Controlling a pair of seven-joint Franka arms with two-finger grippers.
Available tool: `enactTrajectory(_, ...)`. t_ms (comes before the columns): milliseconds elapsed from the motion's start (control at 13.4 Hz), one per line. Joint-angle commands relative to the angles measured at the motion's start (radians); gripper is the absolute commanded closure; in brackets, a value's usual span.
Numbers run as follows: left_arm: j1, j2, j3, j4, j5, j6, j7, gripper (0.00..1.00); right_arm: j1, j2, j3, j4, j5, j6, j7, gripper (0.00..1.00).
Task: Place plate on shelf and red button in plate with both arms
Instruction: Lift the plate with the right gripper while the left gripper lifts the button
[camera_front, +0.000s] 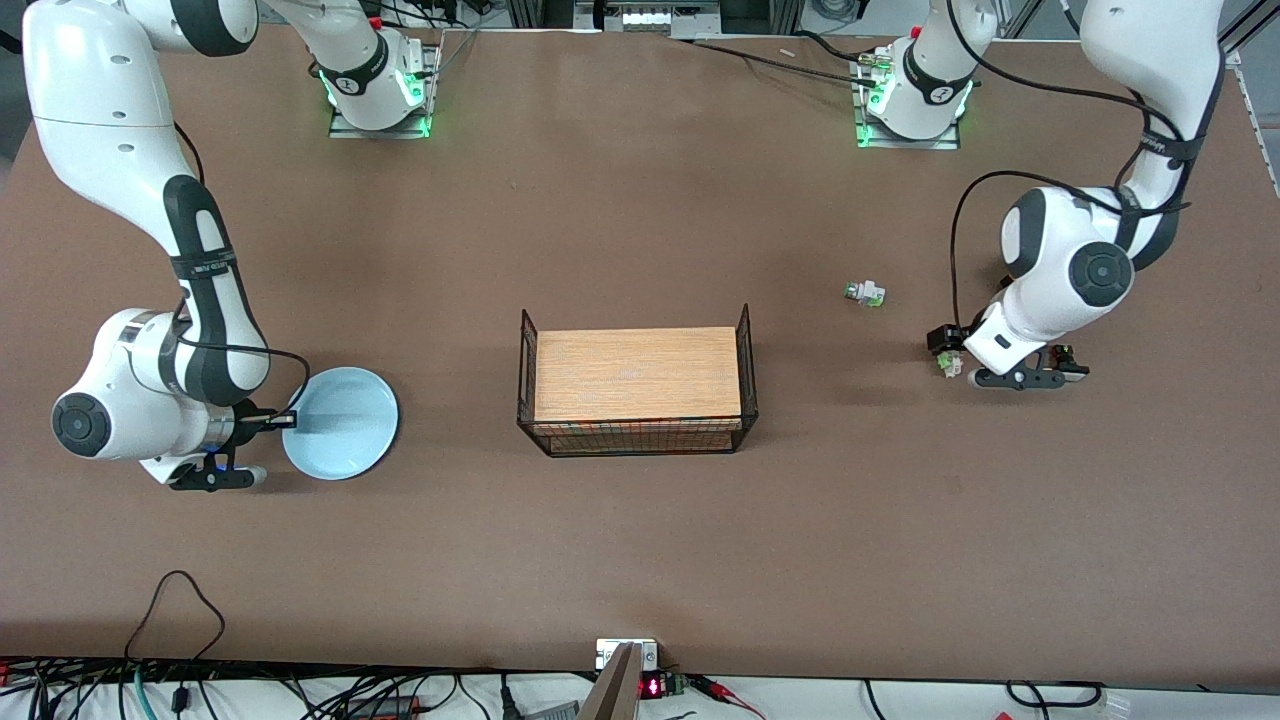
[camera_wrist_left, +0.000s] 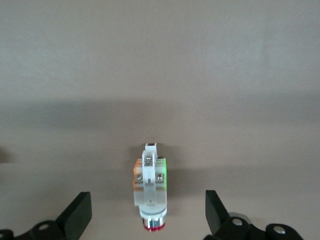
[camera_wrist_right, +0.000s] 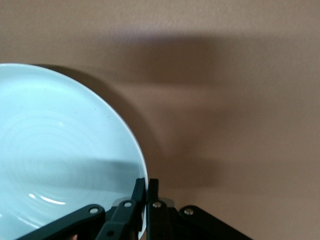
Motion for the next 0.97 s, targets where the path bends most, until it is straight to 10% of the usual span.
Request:
enactTrajectory(0,0.009,0.055,-0.011,-0.009,-0.004,0.079,0.021,0.00,-0.008,-0.058,0.004,0.041,0.010,-0.163,-0.016,1.00)
enactTrajectory(299,0.009,0.100,-0.015,-0.004,-0.004,0.116,0.018,0.08,-0.011,-0.063,-0.002,0.219,0.012,-0.436,-0.021,1.00)
enactTrajectory(598,0.015,0.087,-0.015,-0.004,-0.004,0.106,0.009,0.92,-0.008,-0.094,-0.007,0.322,0.099,-0.680,0.033,1.00)
enactTrajectory(898,0.045,0.035,-0.015,0.002,-0.004,0.057,0.021,1.00,0.008,-0.175,0.008,0.345,0.159,-0.806,0.136,1.00)
